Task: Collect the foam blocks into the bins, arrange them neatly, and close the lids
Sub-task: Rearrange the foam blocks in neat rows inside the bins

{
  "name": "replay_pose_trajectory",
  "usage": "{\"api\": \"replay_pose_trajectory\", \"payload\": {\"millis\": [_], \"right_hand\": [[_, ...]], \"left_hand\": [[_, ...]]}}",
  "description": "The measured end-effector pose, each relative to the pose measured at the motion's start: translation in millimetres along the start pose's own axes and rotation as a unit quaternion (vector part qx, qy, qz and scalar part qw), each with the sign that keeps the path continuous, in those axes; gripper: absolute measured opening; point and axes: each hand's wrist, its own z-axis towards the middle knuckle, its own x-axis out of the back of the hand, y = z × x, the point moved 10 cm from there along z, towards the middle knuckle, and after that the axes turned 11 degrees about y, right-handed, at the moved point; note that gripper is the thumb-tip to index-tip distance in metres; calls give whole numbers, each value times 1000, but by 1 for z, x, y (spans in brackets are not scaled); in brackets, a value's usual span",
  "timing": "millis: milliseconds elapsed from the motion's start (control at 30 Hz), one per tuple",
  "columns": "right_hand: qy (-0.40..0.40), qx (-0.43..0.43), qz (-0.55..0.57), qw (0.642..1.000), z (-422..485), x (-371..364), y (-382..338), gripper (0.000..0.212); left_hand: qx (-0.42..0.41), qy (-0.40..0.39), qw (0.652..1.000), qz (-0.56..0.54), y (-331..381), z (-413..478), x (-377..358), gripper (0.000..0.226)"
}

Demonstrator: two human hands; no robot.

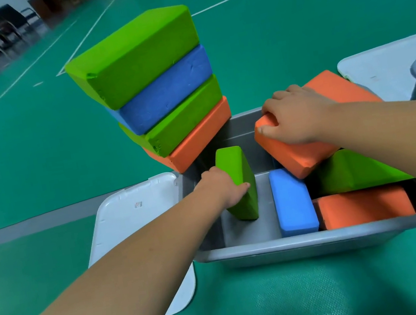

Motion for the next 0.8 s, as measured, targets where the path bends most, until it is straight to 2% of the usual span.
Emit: {"api": "replay_pose_trajectory", "payload": {"millis": [133, 200, 333, 567, 700, 800], "right_hand": [[-25, 14, -3, 1000, -6, -3, -2, 78], [-39, 29, -6, 999, -10, -6, -3, 81], [-44, 34, 0, 998, -14, -5, -5, 81], [-43, 29, 11, 999, -17, -2, -1, 82], [-43, 32, 16, 998, -16, -3, -1, 82], [-42, 35, 16, 998, -15, -4, -1, 82]], "left_hand": [[16, -61, 997, -53, -1, -2, -11, 70], [38, -61, 993, -90, -3, -2, -11, 62], [-9, 27, 1000, -5, 4, 6, 10, 68], [6, 58, 998, 27, -8, 19, 6, 71], [9, 20, 997, 73, -13, 14, 4, 67], [-4, -6, 998, 67, -7, 8, 9, 50]]}}
